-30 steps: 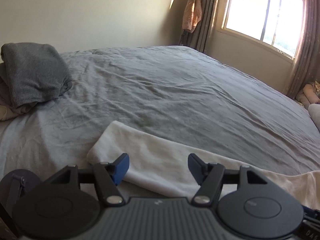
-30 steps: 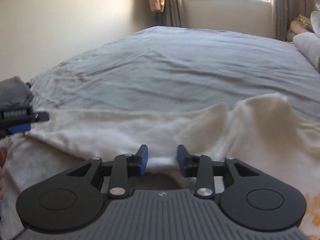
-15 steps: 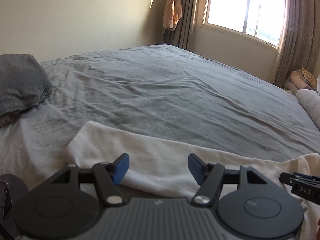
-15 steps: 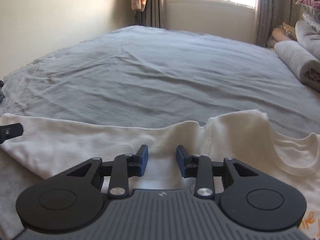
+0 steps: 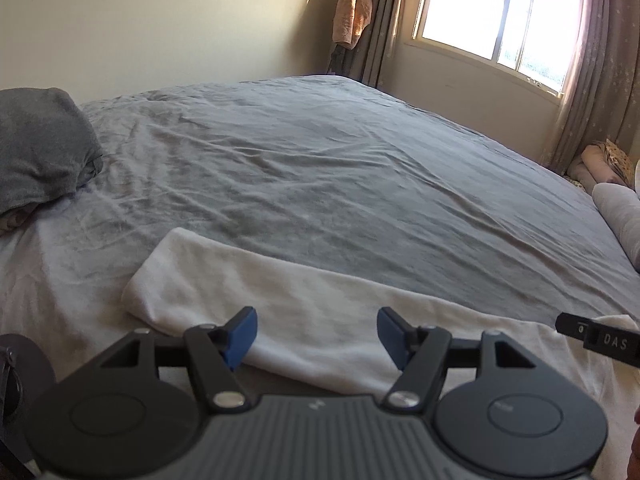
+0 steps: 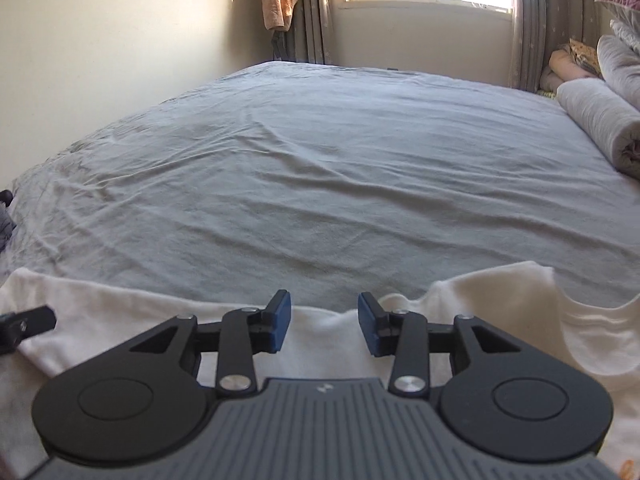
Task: Fold clothes
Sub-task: 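Move the open right gripper across the body to the other sleeve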
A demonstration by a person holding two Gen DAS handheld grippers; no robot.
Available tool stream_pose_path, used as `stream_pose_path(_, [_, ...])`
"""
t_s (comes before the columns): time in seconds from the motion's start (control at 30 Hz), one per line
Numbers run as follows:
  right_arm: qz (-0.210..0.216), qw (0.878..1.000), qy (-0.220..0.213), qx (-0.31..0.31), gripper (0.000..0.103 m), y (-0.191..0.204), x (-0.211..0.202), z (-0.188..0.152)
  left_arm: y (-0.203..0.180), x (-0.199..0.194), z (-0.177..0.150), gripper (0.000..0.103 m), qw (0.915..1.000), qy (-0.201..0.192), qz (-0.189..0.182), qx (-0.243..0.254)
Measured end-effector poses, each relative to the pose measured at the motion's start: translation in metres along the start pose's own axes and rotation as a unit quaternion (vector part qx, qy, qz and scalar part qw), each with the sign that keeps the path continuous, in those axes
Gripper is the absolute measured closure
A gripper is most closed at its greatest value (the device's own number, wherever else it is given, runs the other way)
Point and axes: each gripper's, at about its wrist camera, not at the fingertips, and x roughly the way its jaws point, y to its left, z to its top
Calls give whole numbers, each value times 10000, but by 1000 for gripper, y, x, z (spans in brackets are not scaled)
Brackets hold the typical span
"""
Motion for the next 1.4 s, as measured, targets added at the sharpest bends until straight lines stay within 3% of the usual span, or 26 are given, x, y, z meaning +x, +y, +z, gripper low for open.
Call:
stream_pose_path(0.3, [-319,9994,-86,71,46,-28,-76,-28,-35,-25,-12,30,9983,15,-389,432])
stream_pose_path(0.73, [-958,9945,-224,372,36,-78,-181,-73,-87,-69,-32,29,9931,-140,-922,716])
stream_pose_path(1.07, [-1073,9884,-349,1012,24,-129,-208,-101,-117,-92,-57,22,9825,-45,-1628,901])
stream_pose_path(1.4, [-1512,9758,-339,1546,12,-169,-213,-113,-131,-110,-71,17,9759,-198,-1870,1105])
